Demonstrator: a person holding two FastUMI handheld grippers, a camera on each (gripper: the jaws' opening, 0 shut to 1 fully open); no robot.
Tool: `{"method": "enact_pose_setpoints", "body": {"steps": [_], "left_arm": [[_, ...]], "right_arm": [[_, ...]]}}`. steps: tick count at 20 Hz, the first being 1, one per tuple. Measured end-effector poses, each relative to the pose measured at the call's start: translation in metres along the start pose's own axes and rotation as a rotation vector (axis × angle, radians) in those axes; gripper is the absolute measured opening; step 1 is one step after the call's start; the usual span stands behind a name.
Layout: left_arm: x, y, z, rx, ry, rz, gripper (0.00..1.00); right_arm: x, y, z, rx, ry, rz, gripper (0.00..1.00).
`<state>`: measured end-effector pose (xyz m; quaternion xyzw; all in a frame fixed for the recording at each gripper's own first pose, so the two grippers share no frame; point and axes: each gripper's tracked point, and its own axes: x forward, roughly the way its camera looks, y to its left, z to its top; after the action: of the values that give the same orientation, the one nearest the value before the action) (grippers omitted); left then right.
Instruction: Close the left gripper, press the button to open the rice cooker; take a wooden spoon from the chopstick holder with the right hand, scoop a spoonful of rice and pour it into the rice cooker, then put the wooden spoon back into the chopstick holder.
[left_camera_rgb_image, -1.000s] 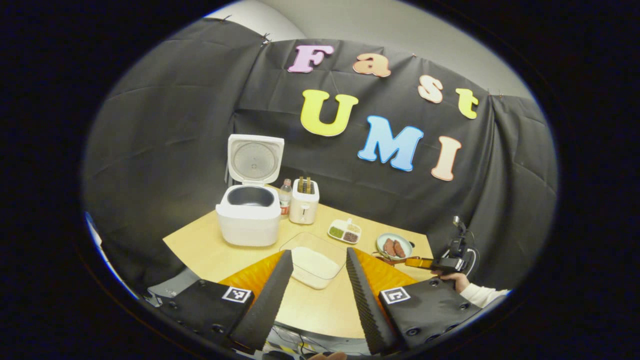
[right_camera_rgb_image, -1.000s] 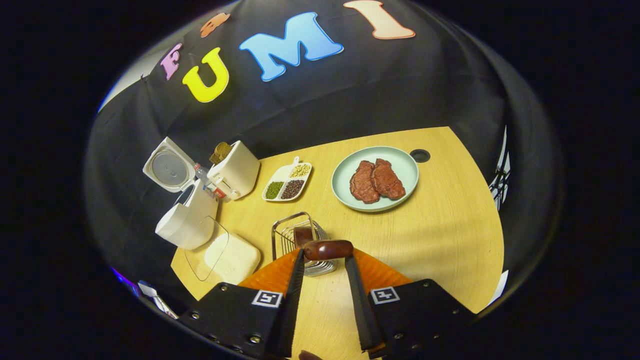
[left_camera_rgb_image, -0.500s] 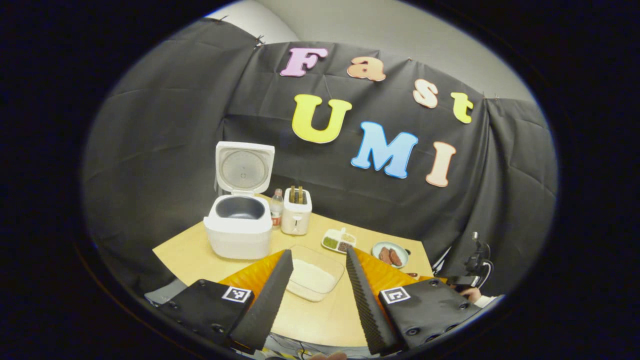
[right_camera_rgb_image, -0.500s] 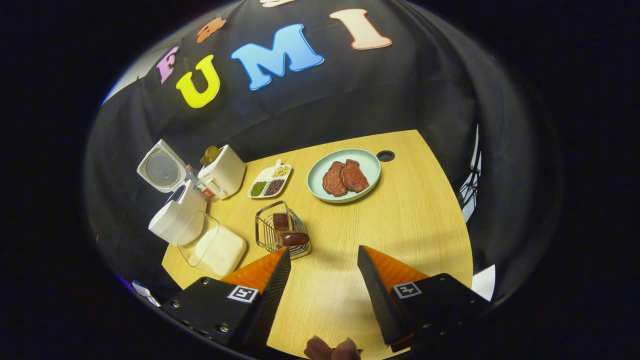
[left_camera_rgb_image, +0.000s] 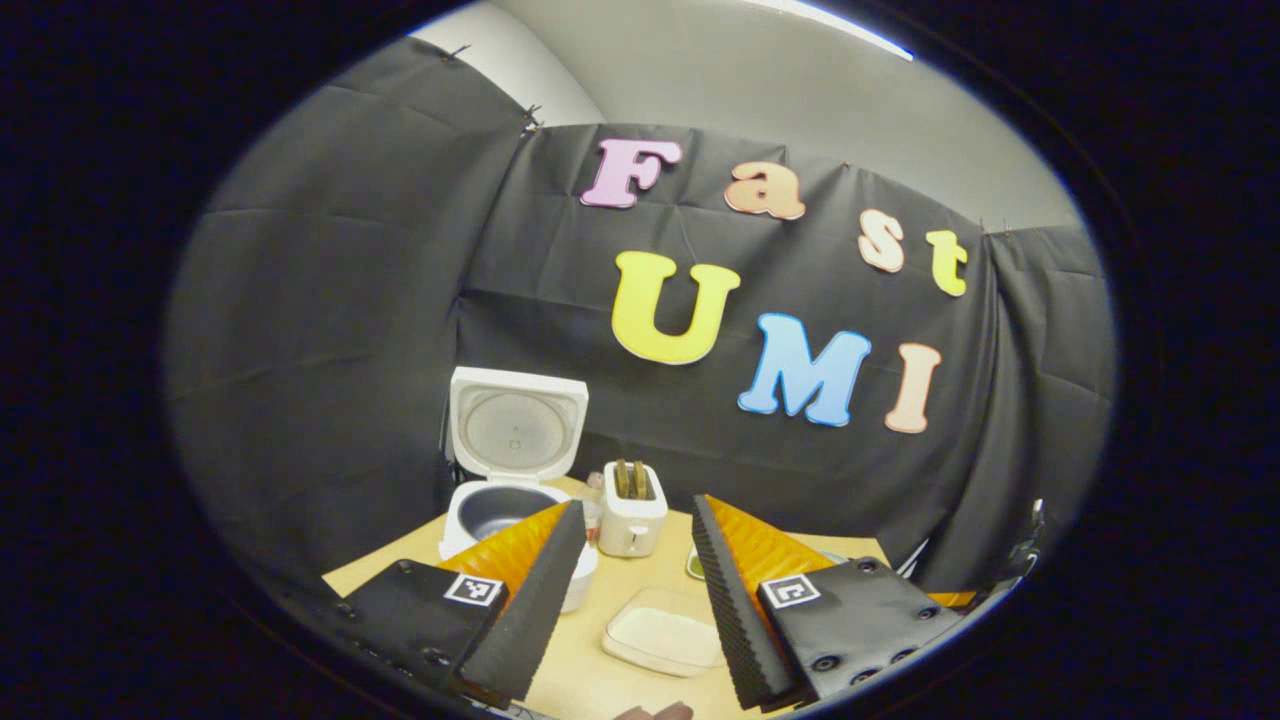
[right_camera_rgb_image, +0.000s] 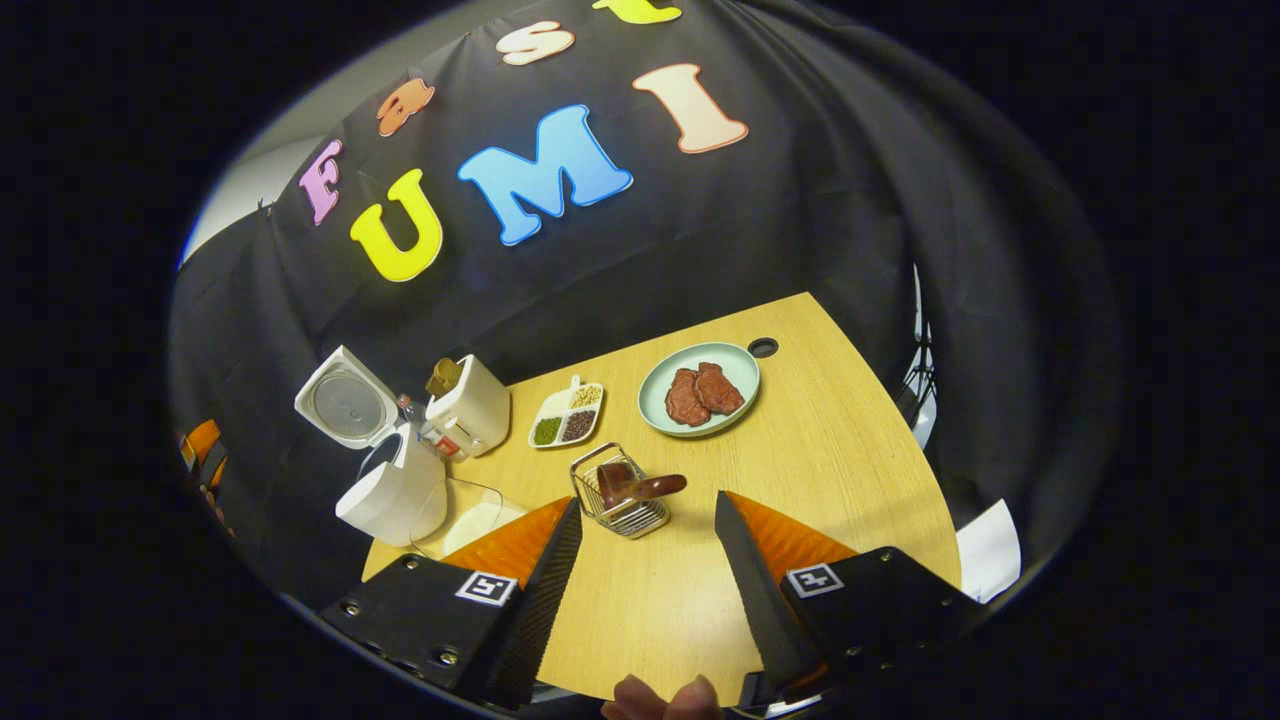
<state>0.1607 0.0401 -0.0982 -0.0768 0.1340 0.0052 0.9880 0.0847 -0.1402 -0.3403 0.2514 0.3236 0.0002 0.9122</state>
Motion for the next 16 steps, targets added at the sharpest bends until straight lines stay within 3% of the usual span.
{"method": "enact_pose_setpoints", "body": {"steps": [1, 2, 5, 7, 8, 10, 11, 13, 14, 16], "left_arm": [[0.018, 0.012, 0.008, -0.019, -0.006, -0.009, 0.73], [0.038, 0.026, 0.018, -0.033, -0.022, -0.016, 0.84], [0.105, 0.077, 0.043, -0.065, -0.036, 0.011, 0.77], [0.149, 0.105, 0.055, -0.079, -0.041, 0.029, 0.72], [0.168, 0.117, 0.063, -0.077, -0.052, 0.039, 0.78], [0.203, 0.132, 0.076, -0.073, -0.072, 0.049, 0.83], [0.22, 0.138, 0.08, -0.073, -0.075, 0.051, 0.78], [0.255, 0.145, 0.082, -0.081, -0.069, 0.048, 0.78], [0.272, 0.148, 0.086, -0.08, -0.069, 0.049, 0.84], [0.301, 0.156, 0.093, -0.059, -0.073, 0.076, 0.84]], "right_arm": [[-0.004, 0.007, -0.002, 0.017, -0.018, -0.027, 0.82], [-0.008, 0.014, -0.002, 0.036, -0.046, -0.054, 0.82], [-0.019, 0.031, -0.02, 0.064, -0.057, -0.137, 0.83], [-0.045, 0.043, -0.019, 0.021, -0.148, -0.218, 0.83], [-0.054, 0.045, -0.015, -0.002, -0.198, -0.256, 0.84], [-0.069, 0.058, -0.024, -0.012, -0.22, -0.294, 0.84], [-0.073, 0.061, -0.033, -0.017, -0.199, -0.31, 0.84], [-0.079, 0.065, -0.037, -0.03, -0.19, -0.334, 0.84], [-0.082, 0.068, -0.037, -0.034, -0.193, -0.341, 0.84], [-0.087, 0.073, -0.041, -0.026, -0.19, -0.349, 0.84]]}}
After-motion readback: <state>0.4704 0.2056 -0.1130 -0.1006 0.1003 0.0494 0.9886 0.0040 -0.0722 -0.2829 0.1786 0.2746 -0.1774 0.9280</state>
